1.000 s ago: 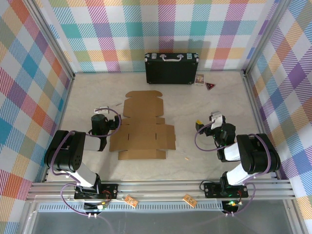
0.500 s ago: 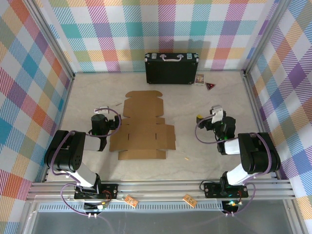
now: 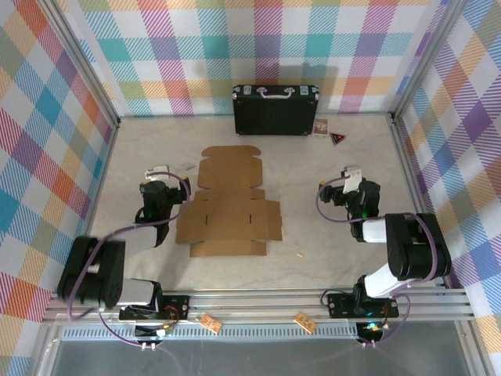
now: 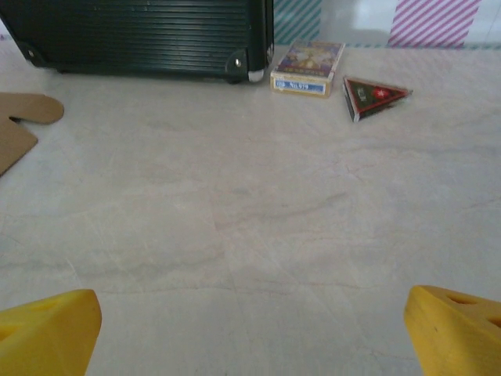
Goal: Fold the paper box
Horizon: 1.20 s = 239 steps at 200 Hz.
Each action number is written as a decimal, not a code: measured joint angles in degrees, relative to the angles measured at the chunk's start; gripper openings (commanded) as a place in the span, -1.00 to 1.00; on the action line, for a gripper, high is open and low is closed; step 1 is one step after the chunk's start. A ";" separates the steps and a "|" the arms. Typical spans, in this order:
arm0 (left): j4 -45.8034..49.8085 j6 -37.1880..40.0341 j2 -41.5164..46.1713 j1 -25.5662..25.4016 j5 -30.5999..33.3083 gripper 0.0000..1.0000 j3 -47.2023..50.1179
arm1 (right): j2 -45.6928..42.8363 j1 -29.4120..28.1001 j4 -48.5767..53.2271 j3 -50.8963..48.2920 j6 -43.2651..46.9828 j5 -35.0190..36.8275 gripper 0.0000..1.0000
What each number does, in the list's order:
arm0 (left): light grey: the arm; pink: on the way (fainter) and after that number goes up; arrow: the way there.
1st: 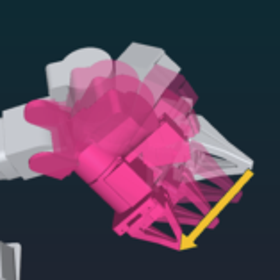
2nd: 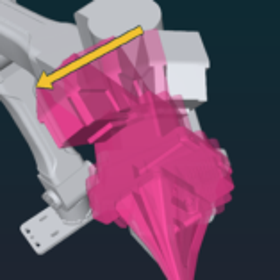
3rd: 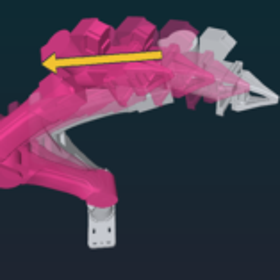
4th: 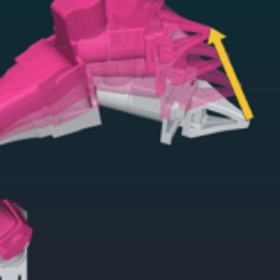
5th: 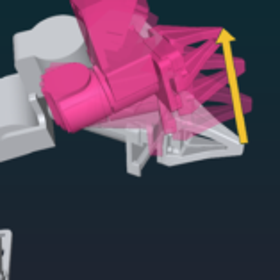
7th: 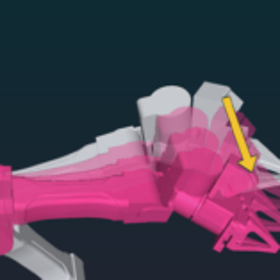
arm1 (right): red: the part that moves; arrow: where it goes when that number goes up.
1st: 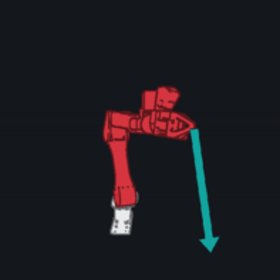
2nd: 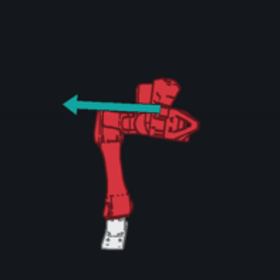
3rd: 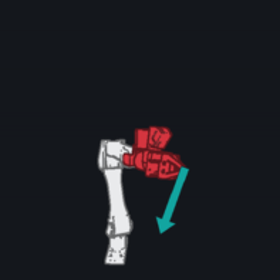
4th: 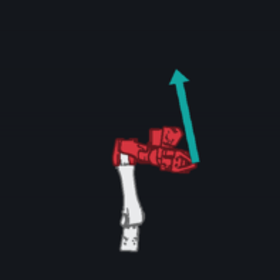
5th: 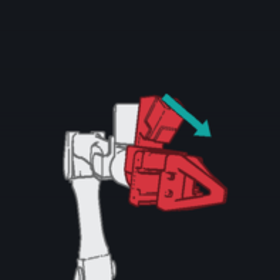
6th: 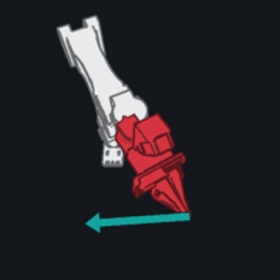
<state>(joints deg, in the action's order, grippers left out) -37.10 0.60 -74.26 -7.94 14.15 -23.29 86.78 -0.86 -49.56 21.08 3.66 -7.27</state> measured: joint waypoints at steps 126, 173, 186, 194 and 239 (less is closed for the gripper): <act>54.90 -27.43 13.38 -6.54 -16.00 0.49 -24.30 | -25.99 -6.45 46.29 16.13 -28.68 -13.49 0.85; 63.58 -28.65 3.45 -13.03 -13.64 0.43 -21.75 | -24.76 -33.94 62.34 21.49 -21.86 -6.86 0.82; 63.49 -29.64 0.28 -13.03 -13.94 0.31 -21.49 | -24.41 -39.95 64.22 21.46 -18.80 -4.20 0.80; 63.19 -30.27 -1.88 -13.03 -14.62 0.27 -21.40 | -23.93 -43.21 64.81 21.49 -16.79 -2.89 0.80; 61.92 -31.06 -6.32 -13.03 -15.41 0.25 -18.60 | -16.72 -60.41 67.78 23.65 -3.45 4.42 0.76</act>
<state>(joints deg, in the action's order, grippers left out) 24.82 -30.46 -80.58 -20.97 -1.26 -41.89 70.06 -61.28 18.22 44.73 0.21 -2.85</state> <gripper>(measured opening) 0.628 0.882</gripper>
